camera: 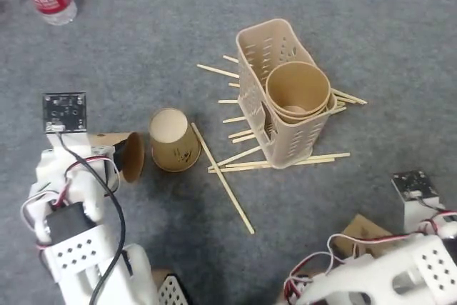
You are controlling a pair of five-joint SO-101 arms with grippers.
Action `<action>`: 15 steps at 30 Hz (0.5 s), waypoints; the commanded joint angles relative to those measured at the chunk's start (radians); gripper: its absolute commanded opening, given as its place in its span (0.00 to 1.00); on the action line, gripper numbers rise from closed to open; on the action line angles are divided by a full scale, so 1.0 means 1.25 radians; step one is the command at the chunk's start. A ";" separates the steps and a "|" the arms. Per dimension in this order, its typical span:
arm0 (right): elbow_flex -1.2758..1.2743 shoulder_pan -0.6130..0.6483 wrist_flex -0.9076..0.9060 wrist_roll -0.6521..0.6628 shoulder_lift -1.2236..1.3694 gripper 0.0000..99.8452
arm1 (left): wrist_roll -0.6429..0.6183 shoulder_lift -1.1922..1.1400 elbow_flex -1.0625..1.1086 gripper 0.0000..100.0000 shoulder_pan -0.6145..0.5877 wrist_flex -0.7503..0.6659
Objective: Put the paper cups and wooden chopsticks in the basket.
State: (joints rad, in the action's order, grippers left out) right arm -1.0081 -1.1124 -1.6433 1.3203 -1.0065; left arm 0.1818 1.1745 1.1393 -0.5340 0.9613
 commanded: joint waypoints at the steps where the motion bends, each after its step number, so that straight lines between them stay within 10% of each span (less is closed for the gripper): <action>1: 0.093 -0.046 -0.024 0.031 -0.004 0.17 | -0.010 0.000 0.008 0.31 0.011 -0.023; 15: 0.027 -0.048 -0.026 0.080 0.003 0.17 | -0.009 0.001 0.035 0.30 0.047 -0.025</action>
State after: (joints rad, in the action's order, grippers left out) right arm -0.9528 -1.1661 -1.7185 1.4093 -0.9958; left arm 0.1788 1.1745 1.1976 -0.4818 0.9551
